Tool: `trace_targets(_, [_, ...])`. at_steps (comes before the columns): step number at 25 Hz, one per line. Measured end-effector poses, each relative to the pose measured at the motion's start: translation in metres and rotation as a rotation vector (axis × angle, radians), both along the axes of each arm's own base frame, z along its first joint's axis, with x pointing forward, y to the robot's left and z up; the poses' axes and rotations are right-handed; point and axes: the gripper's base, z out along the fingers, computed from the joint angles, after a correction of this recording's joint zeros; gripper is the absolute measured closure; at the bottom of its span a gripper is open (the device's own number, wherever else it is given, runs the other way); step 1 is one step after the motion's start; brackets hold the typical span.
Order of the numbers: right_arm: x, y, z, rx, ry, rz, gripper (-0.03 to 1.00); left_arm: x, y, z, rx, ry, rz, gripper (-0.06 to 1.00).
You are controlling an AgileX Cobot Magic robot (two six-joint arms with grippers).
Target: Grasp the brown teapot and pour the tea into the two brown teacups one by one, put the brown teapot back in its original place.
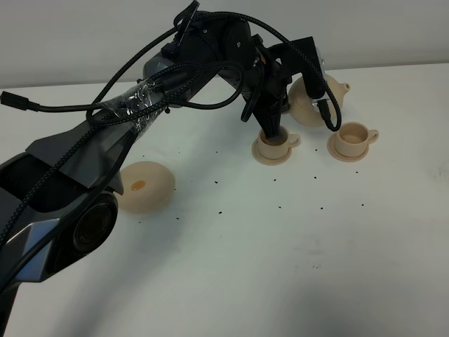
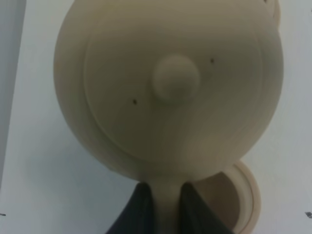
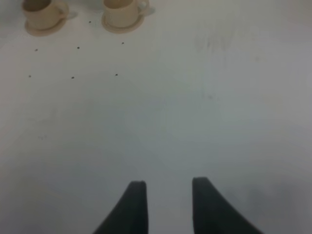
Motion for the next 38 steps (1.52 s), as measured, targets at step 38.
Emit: trace_targets(38, [0.0000, 0.0002, 0.0000, 0.002, 0.000, 0.001, 0.73, -0.0006, -0.0002, -0.0003, 0.009, -0.001, -0.015, 0.82])
